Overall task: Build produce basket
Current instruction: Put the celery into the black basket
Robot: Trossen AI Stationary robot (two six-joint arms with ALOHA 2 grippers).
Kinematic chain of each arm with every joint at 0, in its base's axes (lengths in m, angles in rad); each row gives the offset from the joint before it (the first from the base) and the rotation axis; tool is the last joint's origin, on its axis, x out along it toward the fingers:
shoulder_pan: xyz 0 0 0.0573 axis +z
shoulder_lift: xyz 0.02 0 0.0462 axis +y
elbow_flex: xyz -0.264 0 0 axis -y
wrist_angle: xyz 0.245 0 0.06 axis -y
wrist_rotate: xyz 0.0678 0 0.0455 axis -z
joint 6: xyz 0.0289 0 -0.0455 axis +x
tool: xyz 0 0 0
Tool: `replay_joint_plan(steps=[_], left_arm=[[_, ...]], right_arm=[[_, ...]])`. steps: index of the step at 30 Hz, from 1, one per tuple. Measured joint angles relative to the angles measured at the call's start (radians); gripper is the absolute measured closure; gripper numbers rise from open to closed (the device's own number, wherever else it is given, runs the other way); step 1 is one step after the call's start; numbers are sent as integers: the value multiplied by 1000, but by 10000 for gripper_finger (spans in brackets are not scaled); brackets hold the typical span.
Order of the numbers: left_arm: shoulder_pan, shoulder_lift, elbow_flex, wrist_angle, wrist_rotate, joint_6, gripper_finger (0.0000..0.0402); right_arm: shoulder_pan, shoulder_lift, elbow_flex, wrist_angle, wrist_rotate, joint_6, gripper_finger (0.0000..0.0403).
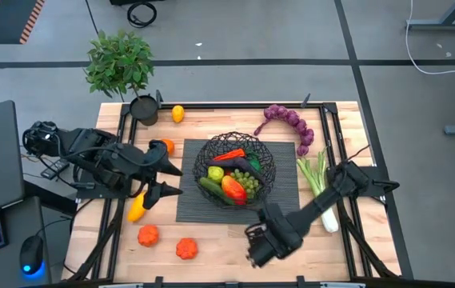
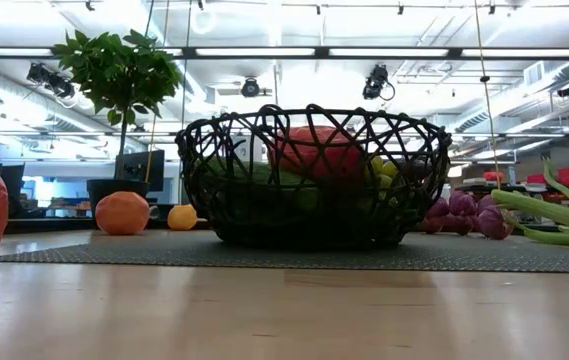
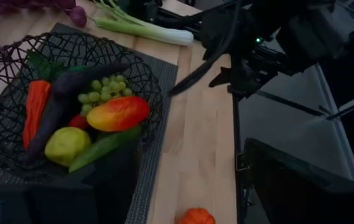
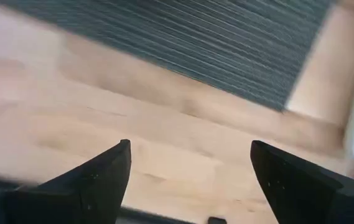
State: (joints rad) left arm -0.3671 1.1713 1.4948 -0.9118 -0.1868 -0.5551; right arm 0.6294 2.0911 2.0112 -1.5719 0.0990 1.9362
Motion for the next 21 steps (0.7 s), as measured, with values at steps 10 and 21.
replay_joint_plan(steps=[10,21], left_arm=[[0,0,0,-1,0,10,114],[0,0,0,0,25,-41,114]], right_arm=[[45,1,-184,25,-16,216,121],[32,-2,-304,47,-43,65,178]])
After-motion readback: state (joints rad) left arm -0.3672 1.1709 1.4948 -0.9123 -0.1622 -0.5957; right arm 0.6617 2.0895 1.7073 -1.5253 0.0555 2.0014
